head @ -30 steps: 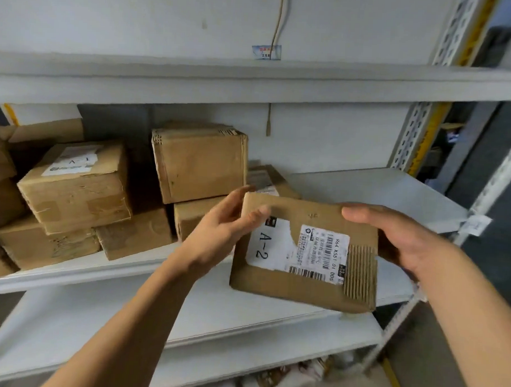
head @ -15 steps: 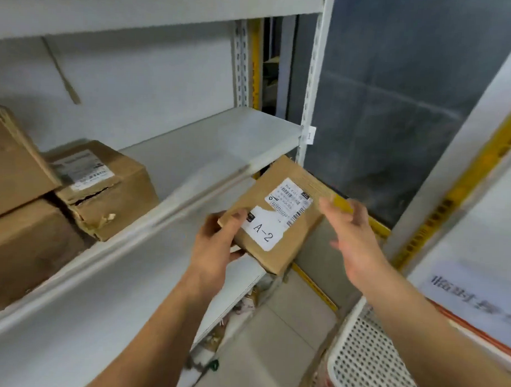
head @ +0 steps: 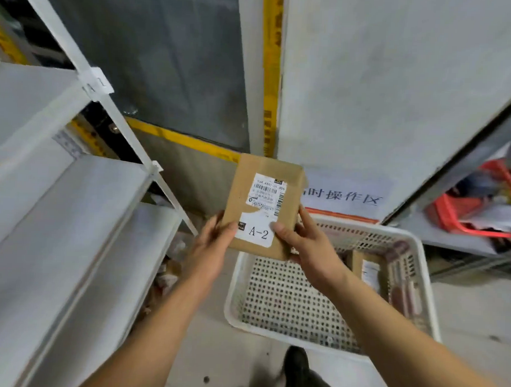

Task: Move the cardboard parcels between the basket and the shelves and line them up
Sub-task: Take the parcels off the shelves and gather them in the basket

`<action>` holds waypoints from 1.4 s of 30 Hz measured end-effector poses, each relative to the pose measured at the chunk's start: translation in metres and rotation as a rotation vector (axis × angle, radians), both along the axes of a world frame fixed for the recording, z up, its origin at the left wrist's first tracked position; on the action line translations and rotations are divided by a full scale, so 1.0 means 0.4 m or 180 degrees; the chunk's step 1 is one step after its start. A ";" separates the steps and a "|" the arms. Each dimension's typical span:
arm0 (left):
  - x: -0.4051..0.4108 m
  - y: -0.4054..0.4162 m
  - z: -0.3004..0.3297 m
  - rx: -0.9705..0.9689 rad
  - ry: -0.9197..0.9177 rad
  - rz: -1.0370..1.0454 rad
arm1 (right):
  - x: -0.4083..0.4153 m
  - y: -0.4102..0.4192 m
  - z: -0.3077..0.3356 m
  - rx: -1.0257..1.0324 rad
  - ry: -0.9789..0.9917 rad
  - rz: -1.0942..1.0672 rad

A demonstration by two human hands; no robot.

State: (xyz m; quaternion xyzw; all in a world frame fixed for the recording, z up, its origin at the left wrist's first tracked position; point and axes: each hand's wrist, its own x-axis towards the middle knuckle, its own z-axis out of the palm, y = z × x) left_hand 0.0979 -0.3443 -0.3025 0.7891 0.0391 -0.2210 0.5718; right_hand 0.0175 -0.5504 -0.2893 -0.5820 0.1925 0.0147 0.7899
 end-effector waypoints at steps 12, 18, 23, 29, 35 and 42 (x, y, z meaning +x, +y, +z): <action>-0.056 -0.335 -0.360 0.0458 0.0848 -0.1409 | -0.204 -0.262 -0.420 -0.0060 0.1017 -0.0776; -0.062 -0.458 -0.694 0.0410 0.1327 -0.1574 | -0.217 -0.353 -0.678 -0.0418 0.1649 -0.1219; -0.067 -0.560 -0.901 0.0499 0.1243 -0.1549 | -0.208 -0.415 -0.916 -0.0390 0.1980 -0.1091; -0.077 -0.641 -1.112 0.0533 0.1278 -0.1451 | -0.178 -0.477 -1.091 -0.0785 0.2383 -0.1099; -0.101 -0.676 -1.192 0.0470 0.1146 -0.1177 | -0.157 -0.429 -1.149 -0.2328 0.2836 -0.1686; -0.113 -0.681 -1.180 0.0540 0.1137 -0.1287 | -0.145 -0.422 -1.164 -0.2456 0.3096 -0.1405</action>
